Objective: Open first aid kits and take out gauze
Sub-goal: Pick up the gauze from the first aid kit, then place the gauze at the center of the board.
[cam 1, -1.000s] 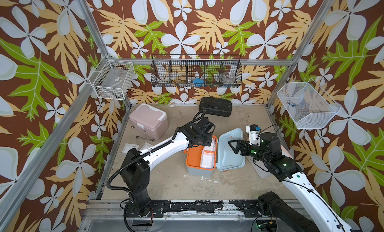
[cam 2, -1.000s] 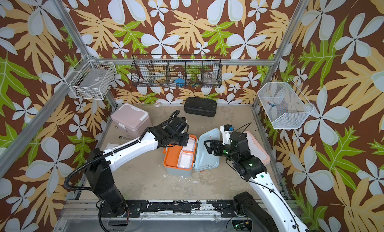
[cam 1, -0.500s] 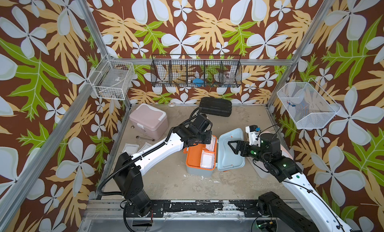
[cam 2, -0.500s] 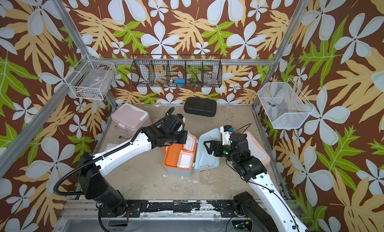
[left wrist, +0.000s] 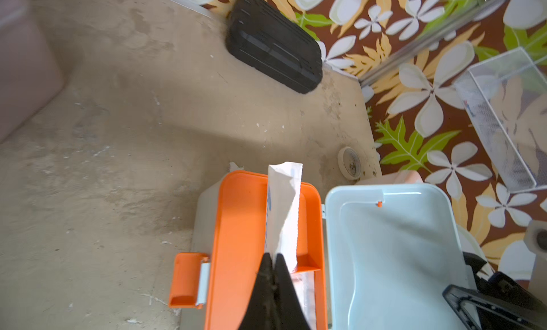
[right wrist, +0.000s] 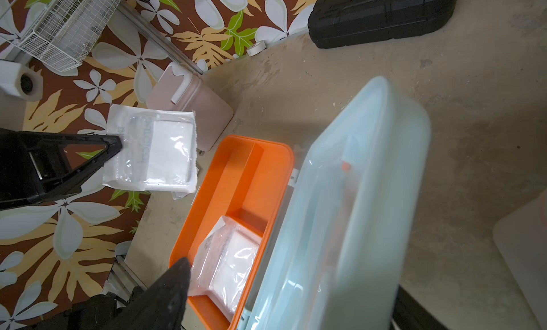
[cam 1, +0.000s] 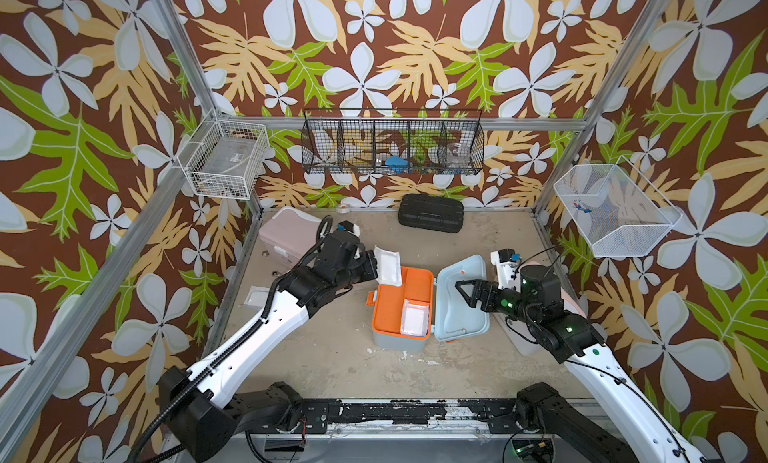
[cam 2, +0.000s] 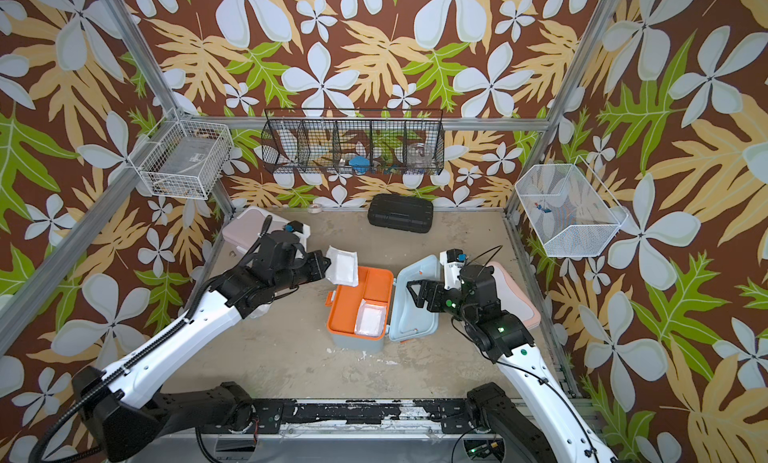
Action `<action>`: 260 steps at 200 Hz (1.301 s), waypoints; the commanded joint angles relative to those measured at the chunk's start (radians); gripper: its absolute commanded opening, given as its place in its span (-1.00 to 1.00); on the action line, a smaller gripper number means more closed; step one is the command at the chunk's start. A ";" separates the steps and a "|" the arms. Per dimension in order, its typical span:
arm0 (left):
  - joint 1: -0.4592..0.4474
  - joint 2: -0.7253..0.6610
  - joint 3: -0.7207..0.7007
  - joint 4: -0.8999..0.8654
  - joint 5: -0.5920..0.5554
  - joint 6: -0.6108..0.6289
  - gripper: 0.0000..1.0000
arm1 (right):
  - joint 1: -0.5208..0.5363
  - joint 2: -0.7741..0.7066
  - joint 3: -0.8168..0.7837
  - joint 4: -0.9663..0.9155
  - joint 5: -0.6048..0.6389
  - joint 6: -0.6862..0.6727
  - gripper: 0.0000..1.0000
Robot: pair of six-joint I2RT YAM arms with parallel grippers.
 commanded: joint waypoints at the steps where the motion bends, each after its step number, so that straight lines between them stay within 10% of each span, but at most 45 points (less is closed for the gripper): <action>1: 0.075 -0.072 -0.061 0.014 0.025 -0.056 -1.00 | 0.000 0.003 0.006 0.015 -0.009 -0.004 0.76; 78: 0.275 -0.229 -0.279 -0.020 0.002 -0.194 -1.00 | 0.000 0.013 0.002 0.016 -0.015 0.001 0.76; 260: 0.276 -0.256 -0.599 0.269 -0.228 -0.682 -1.00 | 0.000 0.003 0.004 0.013 -0.045 -0.006 0.76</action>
